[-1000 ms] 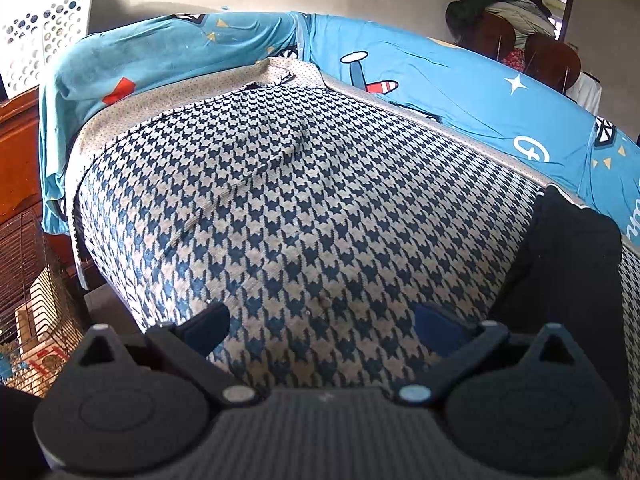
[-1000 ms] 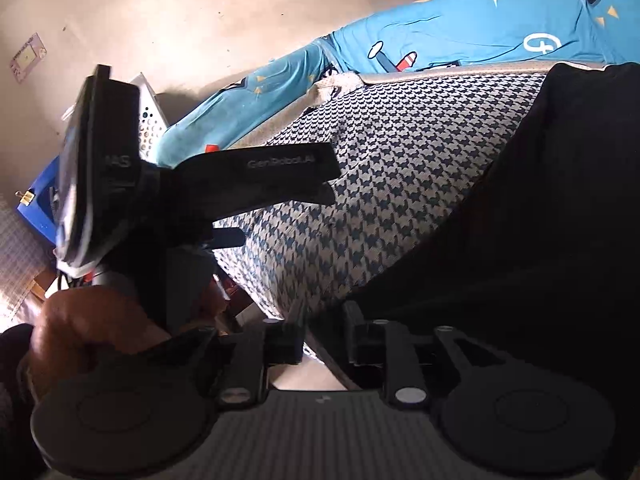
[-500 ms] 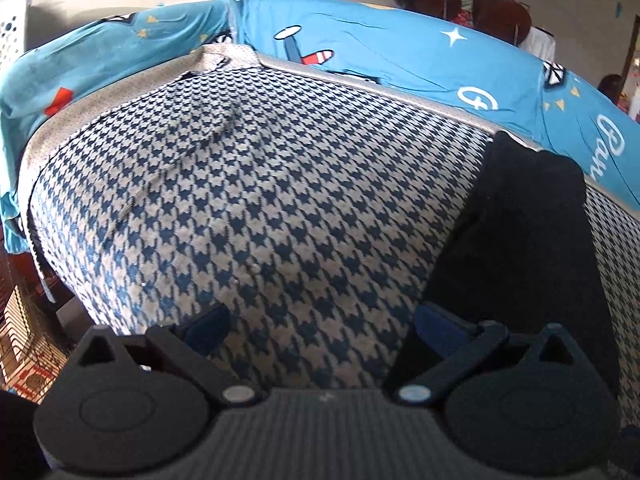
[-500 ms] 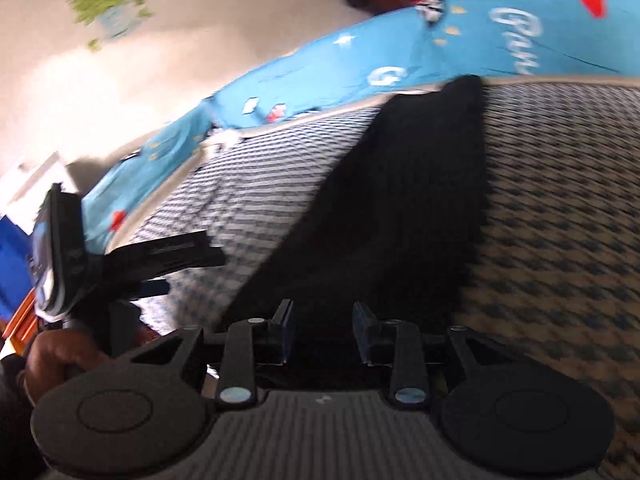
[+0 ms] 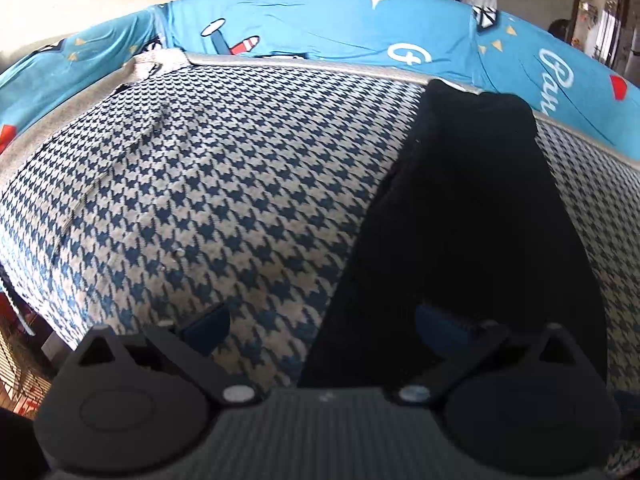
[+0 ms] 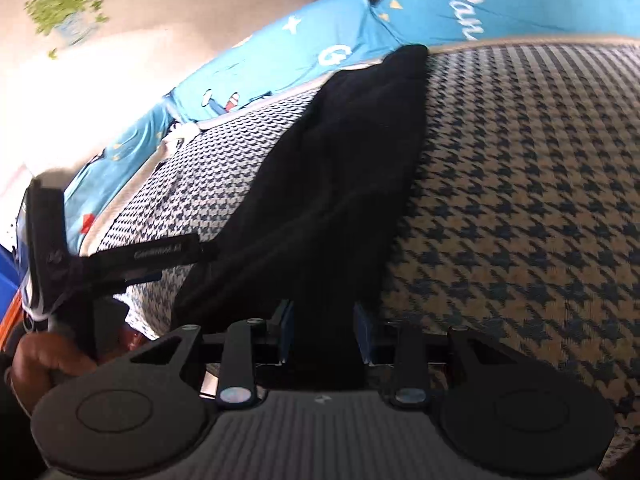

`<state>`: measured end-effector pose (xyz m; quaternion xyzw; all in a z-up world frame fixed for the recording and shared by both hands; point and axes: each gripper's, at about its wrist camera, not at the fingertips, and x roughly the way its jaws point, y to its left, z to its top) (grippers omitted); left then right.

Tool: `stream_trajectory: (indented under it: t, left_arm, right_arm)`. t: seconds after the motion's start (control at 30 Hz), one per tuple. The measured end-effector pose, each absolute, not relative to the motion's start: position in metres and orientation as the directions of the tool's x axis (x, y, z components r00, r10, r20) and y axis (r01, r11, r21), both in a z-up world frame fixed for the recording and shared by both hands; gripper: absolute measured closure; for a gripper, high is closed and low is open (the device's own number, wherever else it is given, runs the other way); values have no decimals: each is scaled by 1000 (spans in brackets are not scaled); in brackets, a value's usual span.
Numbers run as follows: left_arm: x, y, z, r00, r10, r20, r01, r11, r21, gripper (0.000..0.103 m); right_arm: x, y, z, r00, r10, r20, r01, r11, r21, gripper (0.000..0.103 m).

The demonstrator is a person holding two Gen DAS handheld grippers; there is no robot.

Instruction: Fold clothes

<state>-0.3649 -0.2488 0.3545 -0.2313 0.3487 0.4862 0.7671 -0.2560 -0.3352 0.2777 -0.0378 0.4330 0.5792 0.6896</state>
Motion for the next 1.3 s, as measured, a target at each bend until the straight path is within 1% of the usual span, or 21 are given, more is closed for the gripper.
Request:
stream_trajectory:
  t: [0.07,0.1,0.13,0.17,0.2,0.33,0.5,0.67,0.73,0.9,1.03,1.23,1.3]
  left_arm:
    - [-362,-250,352,287,577,-765,-901,435,-10,0]
    - [-360,-251,351,288,573,-767,-897,441,-8,0]
    - [-359,-252,351,287,572,-768,-895,445,-3,0]
    - [-358,-252,350,286,571,-769,-893,449,1,0]
    - [-358,-252,350,285,570,-770,-893,451,3,0]
    - [-357,-250,347,284,560,-778,-894,447,-5,0]
    - [-358,-250,345,283,552,-785,-896,444,-11,0]
    - [-359,-248,344,283,538,-794,-900,436,-26,0]
    - [-360,-247,344,283,538,-794,-901,433,-28,0]
    - [-361,-247,344,282,538,-794,-903,429,-30,0]
    - [-361,-248,344,282,537,-795,-902,430,-30,0]
    - [-358,-250,343,283,534,-796,-896,443,-22,0]
    - [-358,-249,343,284,533,-797,-895,445,-22,0]
  right_arm:
    - [-255,-334,273,-70,758,-649,-825,322,465,70]
    - [-255,-334,271,-80,750,-657,-826,319,464,71]
    - [-256,-333,268,-90,741,-665,-827,316,464,75]
    - [-257,-333,267,-86,734,-674,-834,317,452,82]
    - [-259,-334,267,-90,728,-680,-841,310,443,84]
    - [-264,-337,266,-139,701,-700,-854,273,443,86]
    - [-274,-343,263,-179,677,-714,-866,235,441,86]
    - [-274,-353,252,-219,638,-739,-837,266,478,85]
    - [-275,-359,252,-203,645,-737,-843,268,467,85]
    - [-265,-372,267,-172,700,-693,-829,277,486,85]
    - [-259,-376,281,-103,747,-656,-831,298,470,85]
    - [-238,-358,274,-102,761,-641,-775,343,530,84]
    - [-235,-352,270,-128,764,-633,-758,336,559,76]
